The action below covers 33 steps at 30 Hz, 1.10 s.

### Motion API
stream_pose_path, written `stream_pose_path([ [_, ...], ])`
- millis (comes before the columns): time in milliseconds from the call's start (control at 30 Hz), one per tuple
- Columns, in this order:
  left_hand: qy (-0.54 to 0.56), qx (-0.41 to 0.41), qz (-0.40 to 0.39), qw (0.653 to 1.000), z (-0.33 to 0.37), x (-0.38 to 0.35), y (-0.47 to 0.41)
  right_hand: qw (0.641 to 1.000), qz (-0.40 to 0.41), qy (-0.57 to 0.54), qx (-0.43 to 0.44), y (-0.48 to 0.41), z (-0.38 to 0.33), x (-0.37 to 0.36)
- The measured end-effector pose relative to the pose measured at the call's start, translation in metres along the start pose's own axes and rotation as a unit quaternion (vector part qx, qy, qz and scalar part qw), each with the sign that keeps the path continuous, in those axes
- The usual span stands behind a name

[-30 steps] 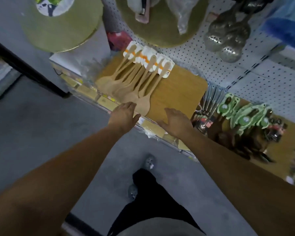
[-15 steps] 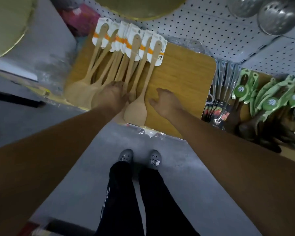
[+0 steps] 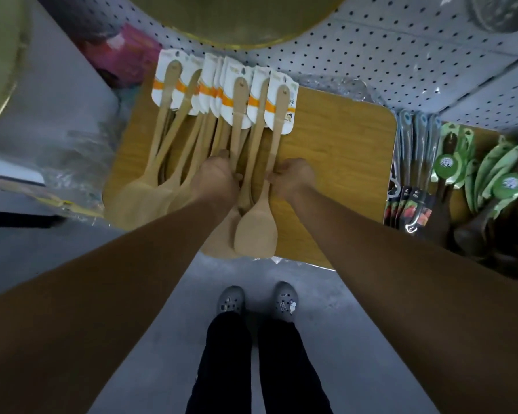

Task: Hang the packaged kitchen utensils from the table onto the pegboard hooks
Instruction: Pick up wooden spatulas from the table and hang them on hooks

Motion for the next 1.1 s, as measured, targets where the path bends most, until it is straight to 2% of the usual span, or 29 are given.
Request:
stream_pose_path([
  [133, 0.121, 0.037, -0.005, 0.992, -0.011, -0.003, -0.002, 0.976, -0.02, -0.19, -0.103, -0.009, 0.016, -0.01],
  [200, 0.163, 0.049, -0.006, 0.985, -0.016, -0.002, 0.001, 0.96, -0.034, -0.246, -0.13, 0.0, 0.017, -0.007],
  [333, 0.238, 0.086, -0.018, 0.967, -0.028, 0.002, 0.009, 0.939, -0.072, -0.305, -0.138, 0.021, 0.019, 0.008],
  [433, 0.237, 0.067, -0.033, 0.969, -0.034, 0.002, 0.019, 0.928, -0.087, -0.34, -0.125, 0.043, 0.028, 0.022],
  [533, 0.217, 0.043, -0.047, 0.974, -0.034, 0.008, 0.044, 0.907, -0.063, -0.395, -0.129, 0.077, 0.045, 0.038],
  [633, 0.187, 0.017, -0.084, 0.979, -0.028, 0.008, 0.07, 0.904, -0.045, -0.403, -0.136, 0.115, 0.074, 0.049],
  [733, 0.208, -0.016, -0.096, 0.973, -0.009, 0.016, 0.099, 0.891, -0.014, -0.43, -0.141, 0.155, 0.097, 0.061],
  [900, 0.266, -0.077, -0.138, 0.951, 0.041, 0.037, 0.144, 0.859, 0.044, -0.492, -0.132, 0.215, 0.114, 0.097],
  [1100, 0.315, -0.145, -0.197, 0.917, 0.106, 0.06, 0.193, 0.857, 0.109, -0.499, -0.066, 0.282, 0.128, 0.168],
])
Point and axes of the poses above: each hand's wrist, its own y-axis away from the middle knuckle, its own x-axis out of the back of the hand, z = x × y, the point moved 6 cm from there along -y, towards the middle knuckle, and after that the axes turned 6 degrees about -y, right-handed, at the moved point
